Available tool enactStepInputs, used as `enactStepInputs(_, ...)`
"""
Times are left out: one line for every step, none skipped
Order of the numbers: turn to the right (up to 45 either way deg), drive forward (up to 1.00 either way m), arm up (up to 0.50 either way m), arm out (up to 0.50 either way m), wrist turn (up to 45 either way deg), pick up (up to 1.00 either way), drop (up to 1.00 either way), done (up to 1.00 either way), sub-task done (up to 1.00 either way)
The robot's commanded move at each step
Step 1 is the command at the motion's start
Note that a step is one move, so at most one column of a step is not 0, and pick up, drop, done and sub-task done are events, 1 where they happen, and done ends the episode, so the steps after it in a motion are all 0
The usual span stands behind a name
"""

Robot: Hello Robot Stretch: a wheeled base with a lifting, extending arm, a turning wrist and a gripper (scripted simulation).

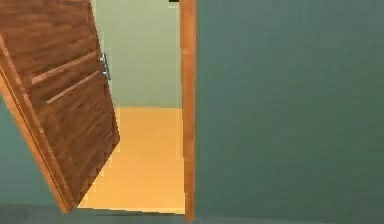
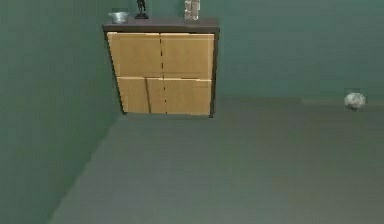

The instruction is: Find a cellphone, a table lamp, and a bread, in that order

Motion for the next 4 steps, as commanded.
enactStepInputs(0.0,0.05,0.00,0.00,0.0,0.00,0.00,0.00,0.00)
enactStepInputs(-33.0,0.00,0.00,0.00,0.0,0.00,0.00,0.00,0.00)
enactStepInputs(0.0,0.85,0.00,0.00,0.0,0.00,0.00,0.00,0.00)
enactStepInputs(45.0,0.00,0.00,0.00,0.0,0.00,0.00,0.00,0.00)
